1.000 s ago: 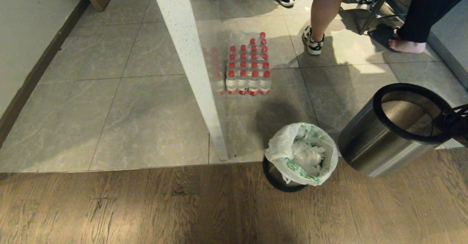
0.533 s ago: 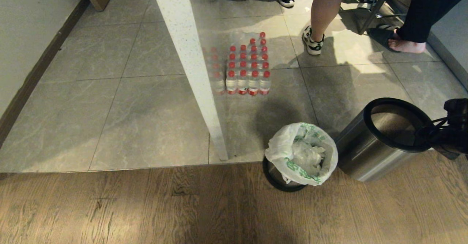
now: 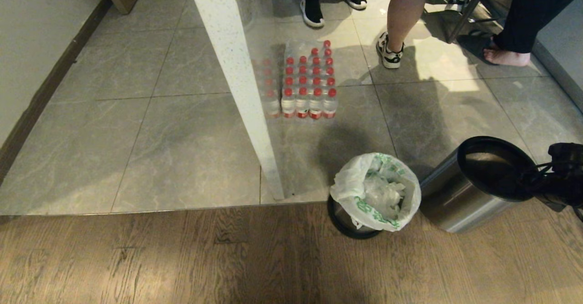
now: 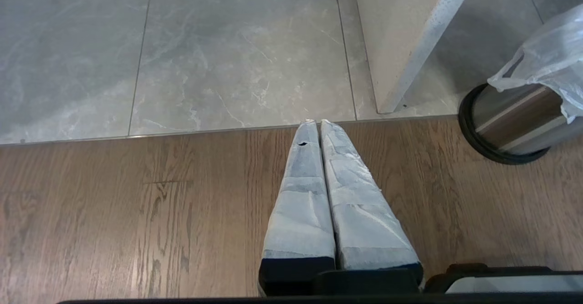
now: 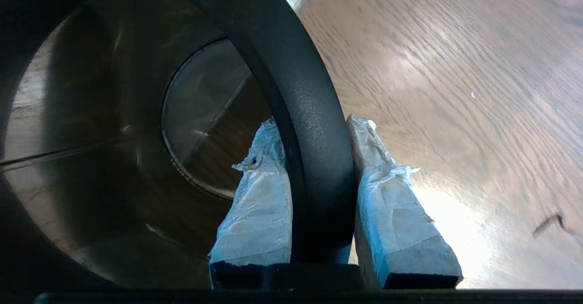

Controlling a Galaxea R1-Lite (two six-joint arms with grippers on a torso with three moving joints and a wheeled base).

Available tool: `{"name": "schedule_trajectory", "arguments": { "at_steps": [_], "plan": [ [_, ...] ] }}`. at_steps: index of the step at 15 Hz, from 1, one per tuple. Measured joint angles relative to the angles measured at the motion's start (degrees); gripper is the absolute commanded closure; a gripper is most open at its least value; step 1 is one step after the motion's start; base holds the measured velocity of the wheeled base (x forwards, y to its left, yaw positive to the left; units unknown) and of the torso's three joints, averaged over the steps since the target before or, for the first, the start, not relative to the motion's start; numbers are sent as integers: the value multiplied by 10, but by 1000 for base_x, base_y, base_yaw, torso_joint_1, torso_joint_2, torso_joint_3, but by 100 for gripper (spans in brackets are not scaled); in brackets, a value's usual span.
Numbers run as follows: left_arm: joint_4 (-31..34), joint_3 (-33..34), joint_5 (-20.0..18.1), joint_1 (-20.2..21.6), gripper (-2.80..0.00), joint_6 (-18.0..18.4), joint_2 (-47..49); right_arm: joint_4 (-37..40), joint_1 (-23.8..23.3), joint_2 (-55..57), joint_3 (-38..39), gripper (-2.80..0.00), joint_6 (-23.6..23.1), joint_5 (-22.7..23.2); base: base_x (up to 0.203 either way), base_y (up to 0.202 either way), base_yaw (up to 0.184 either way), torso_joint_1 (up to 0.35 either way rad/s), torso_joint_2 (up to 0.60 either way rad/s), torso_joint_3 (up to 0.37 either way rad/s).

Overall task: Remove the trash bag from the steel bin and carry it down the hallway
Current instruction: Place the outer trash can on the ground, then pick up the trash bag

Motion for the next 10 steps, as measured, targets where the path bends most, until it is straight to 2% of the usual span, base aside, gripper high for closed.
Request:
{"name": "schedule_trajectory", "arguments": {
  "at_steps": [1, 5, 9, 10],
  "plan": [
    [0, 0, 0, 0, 0, 0, 0, -6, 0, 8, -2, -280, 0, 0, 0, 0, 0, 0, 0, 0],
    [0, 0, 0, 0, 0, 0, 0, -15, -6, 11, 4, -280, 0, -2, 0, 0, 0, 0, 0, 0],
    [0, 0, 0, 0, 0, 0, 0, -16, -16, -52, 59, -280, -22, 6, 0, 0, 0, 0, 0, 0],
    [0, 0, 0, 0, 0, 0, 0, -14, -19, -83, 79, 0, -27, 9, 0, 0, 0, 0, 0, 0]
  ]
}}
